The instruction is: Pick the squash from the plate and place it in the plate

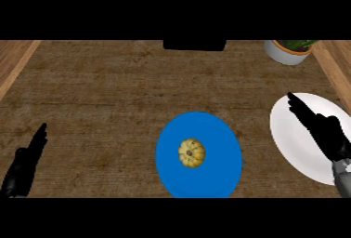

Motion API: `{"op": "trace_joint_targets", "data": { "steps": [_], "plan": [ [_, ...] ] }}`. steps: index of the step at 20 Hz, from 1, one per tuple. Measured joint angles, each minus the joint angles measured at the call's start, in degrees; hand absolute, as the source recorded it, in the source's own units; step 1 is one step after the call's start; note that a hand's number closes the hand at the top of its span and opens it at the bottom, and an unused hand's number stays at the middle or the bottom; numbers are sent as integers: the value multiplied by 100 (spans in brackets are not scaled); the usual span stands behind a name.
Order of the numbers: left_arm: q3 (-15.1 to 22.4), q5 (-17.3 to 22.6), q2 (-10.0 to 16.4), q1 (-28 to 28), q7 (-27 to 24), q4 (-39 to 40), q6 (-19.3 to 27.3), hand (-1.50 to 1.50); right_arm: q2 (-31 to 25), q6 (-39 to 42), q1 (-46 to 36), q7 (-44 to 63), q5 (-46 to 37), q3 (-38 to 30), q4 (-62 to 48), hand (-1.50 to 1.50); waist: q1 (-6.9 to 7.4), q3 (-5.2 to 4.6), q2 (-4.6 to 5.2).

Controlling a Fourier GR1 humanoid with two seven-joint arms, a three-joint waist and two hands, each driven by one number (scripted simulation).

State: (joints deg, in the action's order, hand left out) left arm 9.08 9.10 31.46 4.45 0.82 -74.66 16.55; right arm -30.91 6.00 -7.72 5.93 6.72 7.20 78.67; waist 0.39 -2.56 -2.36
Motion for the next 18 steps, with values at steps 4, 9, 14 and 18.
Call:
{"op": "trace_joint_targets", "data": {
  "steps": [4, 9, 14, 18],
  "plan": [
    [178, 199, -410, -164, 139, -108, -128, 0, 91, 82, -853, 114, -259, 368, 746, 150, 98, 145, 125],
    [504, 518, -1012, -375, 340, -244, -389, 0, -140, -59, -2239, 70, -1438, 861, 1403, -150, 259, 159, 143],
    [662, 735, -1418, -487, 616, -451, -473, 0, 647, -930, -2778, -232, -2331, 1234, 1297, -150, 160, 229, 218],
    [658, 742, -1587, -520, 874, -617, -424, 0, 953, -890, -2753, -462, -2673, 1466, 1350, -150, 55, 246, 228]
  ]
}}
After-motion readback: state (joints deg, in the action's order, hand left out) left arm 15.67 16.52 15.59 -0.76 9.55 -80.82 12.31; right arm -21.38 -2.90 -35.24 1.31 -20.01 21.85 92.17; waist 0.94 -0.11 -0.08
